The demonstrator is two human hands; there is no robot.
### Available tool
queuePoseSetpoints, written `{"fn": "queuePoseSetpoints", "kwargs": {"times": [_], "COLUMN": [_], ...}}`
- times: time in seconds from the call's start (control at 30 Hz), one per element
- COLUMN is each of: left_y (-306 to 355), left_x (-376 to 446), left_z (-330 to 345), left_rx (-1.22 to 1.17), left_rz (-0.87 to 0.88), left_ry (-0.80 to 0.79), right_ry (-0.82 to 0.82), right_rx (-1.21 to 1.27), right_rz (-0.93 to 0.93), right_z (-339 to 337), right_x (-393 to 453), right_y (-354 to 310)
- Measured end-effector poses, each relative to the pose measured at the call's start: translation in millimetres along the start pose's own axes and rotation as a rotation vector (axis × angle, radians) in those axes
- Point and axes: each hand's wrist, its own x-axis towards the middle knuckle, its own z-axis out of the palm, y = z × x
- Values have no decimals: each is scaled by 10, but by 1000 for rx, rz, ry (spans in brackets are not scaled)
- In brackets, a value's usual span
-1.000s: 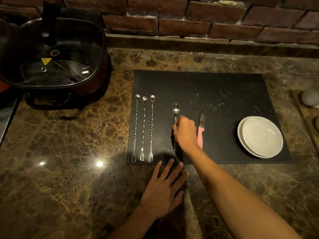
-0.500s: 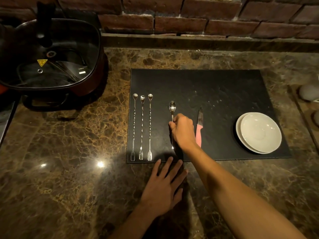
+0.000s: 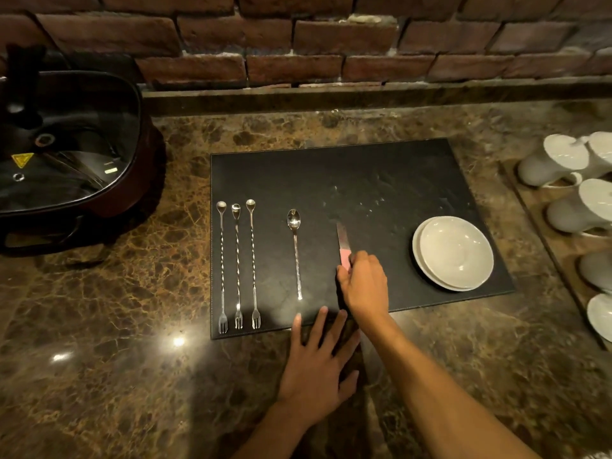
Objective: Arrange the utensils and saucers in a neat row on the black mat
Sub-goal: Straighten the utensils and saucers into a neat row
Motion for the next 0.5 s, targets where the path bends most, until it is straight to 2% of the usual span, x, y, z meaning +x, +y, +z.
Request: {"fn": "queuePoseSetpoints", "kwargs": {"times": [0.5], "left_y": [7], "left_x": [-11], "left_z": [4], "left_rx": [15], "left_rz": [-14], "left_ry": [42], "right_ry": [-35], "right_rx": [10], "right_rz": [-74], "right_z": [-19], "right_x": [188], "right_y": [6]}}
